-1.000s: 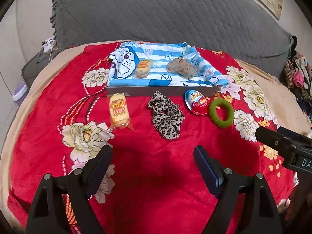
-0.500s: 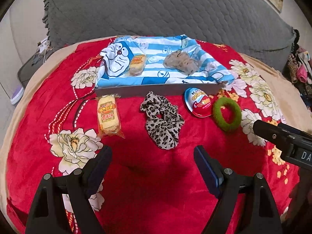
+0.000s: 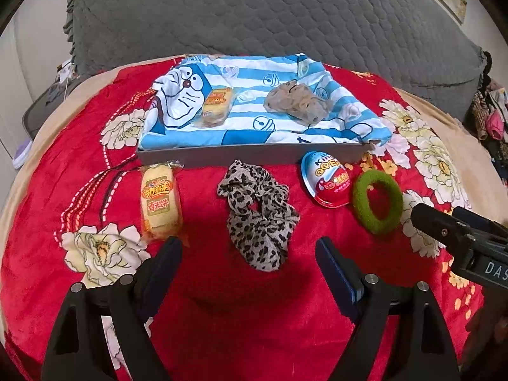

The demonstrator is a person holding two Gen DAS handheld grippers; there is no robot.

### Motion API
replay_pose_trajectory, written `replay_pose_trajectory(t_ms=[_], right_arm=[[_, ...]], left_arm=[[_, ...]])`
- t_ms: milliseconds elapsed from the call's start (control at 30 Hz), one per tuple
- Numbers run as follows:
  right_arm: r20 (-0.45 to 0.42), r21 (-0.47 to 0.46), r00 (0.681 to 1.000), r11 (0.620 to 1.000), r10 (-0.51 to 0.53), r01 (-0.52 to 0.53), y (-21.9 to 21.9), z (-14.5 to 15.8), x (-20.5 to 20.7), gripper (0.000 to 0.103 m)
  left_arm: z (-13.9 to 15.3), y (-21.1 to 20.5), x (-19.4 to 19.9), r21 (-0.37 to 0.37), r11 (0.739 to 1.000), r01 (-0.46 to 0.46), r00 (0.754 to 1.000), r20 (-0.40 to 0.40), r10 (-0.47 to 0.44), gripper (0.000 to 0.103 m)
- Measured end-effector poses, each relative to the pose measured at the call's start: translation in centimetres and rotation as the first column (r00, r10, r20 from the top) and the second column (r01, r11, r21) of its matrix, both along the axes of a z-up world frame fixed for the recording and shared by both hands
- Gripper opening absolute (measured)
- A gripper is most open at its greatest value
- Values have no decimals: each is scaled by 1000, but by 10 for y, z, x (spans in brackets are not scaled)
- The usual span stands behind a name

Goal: Organize objects

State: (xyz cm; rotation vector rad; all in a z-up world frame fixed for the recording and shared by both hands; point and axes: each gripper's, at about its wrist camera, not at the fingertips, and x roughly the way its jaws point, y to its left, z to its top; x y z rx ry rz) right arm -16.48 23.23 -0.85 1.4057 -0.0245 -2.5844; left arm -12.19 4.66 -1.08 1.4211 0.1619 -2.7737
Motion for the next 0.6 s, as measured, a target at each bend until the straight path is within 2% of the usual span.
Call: replay_pose_trajectory(t_ms=[600], right_arm=[[28,41,999,999,29,-30,-12,-25,-20,102]], left_arm=[[-21,1,-28,8,1000,-12,1000,13,12,86]])
